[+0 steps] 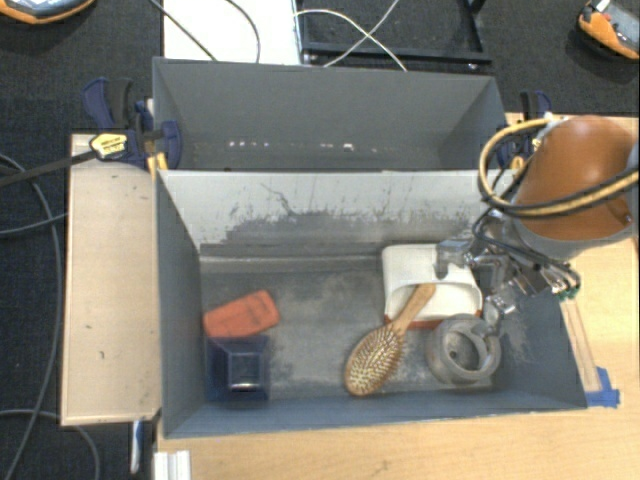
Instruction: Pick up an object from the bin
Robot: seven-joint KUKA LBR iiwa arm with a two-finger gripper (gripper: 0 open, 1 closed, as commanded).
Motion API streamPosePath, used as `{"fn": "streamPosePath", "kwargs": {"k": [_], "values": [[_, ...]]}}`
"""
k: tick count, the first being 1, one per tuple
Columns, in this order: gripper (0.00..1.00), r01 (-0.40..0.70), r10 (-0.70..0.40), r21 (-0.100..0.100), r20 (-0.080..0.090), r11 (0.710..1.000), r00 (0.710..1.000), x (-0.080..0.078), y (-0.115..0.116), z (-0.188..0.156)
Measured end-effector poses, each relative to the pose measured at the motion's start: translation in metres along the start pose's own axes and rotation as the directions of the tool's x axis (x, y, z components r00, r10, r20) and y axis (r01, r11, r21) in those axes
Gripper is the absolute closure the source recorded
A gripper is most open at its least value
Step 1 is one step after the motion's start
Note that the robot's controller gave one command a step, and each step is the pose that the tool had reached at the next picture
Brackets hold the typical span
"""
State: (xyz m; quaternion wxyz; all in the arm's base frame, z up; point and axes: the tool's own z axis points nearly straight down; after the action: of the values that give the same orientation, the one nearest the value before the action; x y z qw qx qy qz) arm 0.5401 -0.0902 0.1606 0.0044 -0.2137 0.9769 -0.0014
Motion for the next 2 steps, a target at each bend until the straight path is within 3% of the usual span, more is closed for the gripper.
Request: {"fn": "streamPosePath", "kwargs": {"k": [1, 2], "values": [[0.0, 0.292, -0.292, -0.016, -0.01, 0.956, 0.956, 0.044, 0.001, 0.033], [0.0, 0.393, -0.393, -0.002, 0.0, 0.92, 0.92, 0.012, 0.008, 0.09]]}}
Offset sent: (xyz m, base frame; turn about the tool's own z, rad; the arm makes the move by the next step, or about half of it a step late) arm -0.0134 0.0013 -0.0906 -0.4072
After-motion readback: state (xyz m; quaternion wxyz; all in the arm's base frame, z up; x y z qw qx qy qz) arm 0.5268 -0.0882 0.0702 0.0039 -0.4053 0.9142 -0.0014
